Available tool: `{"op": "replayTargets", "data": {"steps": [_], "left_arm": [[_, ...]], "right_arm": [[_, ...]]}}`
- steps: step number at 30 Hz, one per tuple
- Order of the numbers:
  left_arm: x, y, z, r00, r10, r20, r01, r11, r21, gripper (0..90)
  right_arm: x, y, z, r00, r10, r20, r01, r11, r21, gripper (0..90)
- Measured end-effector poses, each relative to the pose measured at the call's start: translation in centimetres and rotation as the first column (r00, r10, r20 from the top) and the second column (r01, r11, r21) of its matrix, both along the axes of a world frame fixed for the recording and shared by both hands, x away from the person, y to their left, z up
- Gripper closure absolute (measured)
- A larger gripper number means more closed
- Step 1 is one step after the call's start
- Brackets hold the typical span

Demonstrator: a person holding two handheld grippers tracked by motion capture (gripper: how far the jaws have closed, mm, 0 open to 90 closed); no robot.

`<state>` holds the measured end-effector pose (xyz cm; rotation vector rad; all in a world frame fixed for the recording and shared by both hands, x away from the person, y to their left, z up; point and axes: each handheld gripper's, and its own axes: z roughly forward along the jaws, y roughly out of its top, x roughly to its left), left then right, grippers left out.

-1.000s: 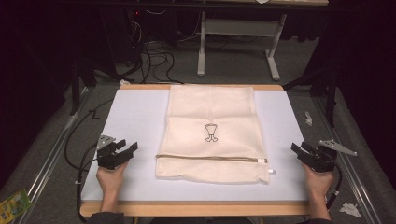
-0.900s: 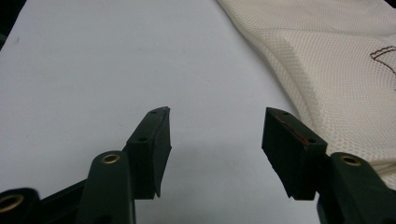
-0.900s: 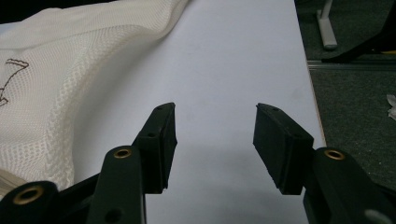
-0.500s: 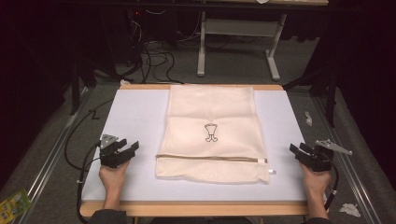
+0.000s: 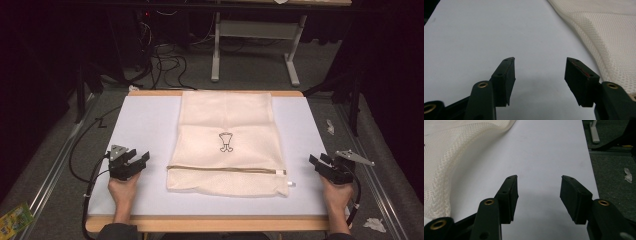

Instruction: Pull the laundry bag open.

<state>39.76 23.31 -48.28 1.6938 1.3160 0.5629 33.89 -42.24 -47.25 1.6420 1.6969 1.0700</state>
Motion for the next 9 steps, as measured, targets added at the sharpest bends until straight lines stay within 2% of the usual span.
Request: {"op": "replayTargets", "data": {"steps": [9], "left_arm": [[-0.23, -0.12, -0.05, 0.9998, -0.005, 0.019, 0.004, 0.9999, 0.012, 40.3]], "right_arm": [[-0.11, -0.01, -0.01, 1.0, -0.001, 0.003, 0.001, 1.0, 0.003, 48.1]]}}
